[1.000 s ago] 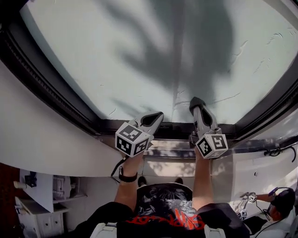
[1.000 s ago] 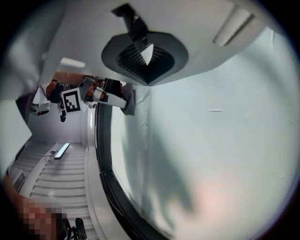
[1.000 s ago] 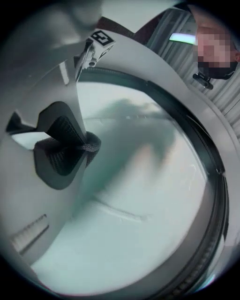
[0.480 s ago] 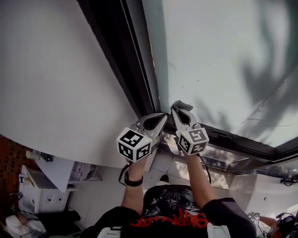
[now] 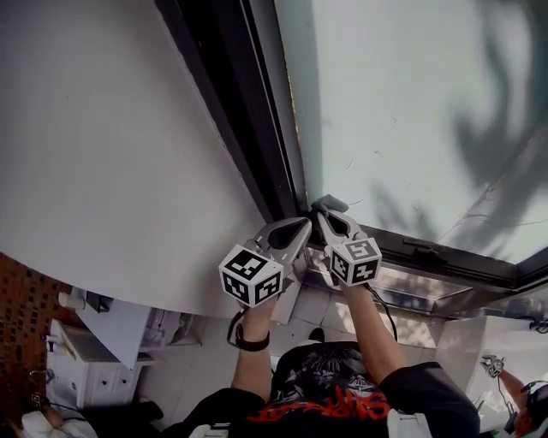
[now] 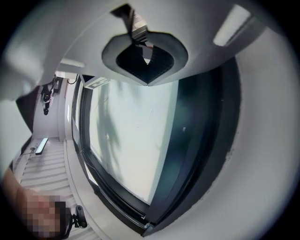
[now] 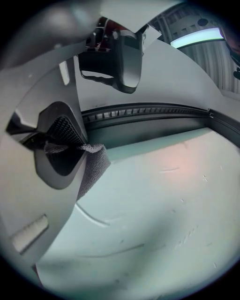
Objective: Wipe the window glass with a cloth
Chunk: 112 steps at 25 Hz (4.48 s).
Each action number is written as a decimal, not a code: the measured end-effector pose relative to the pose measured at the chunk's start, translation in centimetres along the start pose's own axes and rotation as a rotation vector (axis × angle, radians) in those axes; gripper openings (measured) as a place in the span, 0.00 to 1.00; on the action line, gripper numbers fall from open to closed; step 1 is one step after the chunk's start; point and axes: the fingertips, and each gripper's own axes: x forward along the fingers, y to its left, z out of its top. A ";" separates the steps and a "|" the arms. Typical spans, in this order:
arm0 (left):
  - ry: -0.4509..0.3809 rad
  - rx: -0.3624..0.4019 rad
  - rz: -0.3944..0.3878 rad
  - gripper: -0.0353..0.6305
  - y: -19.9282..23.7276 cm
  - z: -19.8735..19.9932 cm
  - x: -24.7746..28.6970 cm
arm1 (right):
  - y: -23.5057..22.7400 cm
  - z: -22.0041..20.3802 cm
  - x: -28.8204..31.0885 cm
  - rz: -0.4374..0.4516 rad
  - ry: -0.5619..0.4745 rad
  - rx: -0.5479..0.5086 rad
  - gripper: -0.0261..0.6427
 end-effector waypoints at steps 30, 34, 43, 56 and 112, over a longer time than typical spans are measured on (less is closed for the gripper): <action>0.065 0.044 -0.455 0.03 -31.8 0.1 23.5 | -39.6 0.8 -52.8 -0.929 -0.158 0.172 0.07; 0.059 0.034 -0.372 0.03 -27.3 0.0 20.7 | -31.2 3.3 -40.6 -0.627 -0.202 0.056 0.07; 0.023 -0.015 -0.079 0.03 -12.9 -0.7 8.4 | -9.0 1.7 -13.8 -0.109 -0.062 -0.087 0.07; -0.008 -0.074 0.125 0.03 -2.5 -1.9 -2.1 | 1.4 -4.2 -1.1 0.054 0.158 -0.182 0.08; 0.102 -0.011 -0.184 0.14 -13.2 -5.7 10.2 | -6.6 11.1 -18.8 -0.018 -0.218 -0.129 0.07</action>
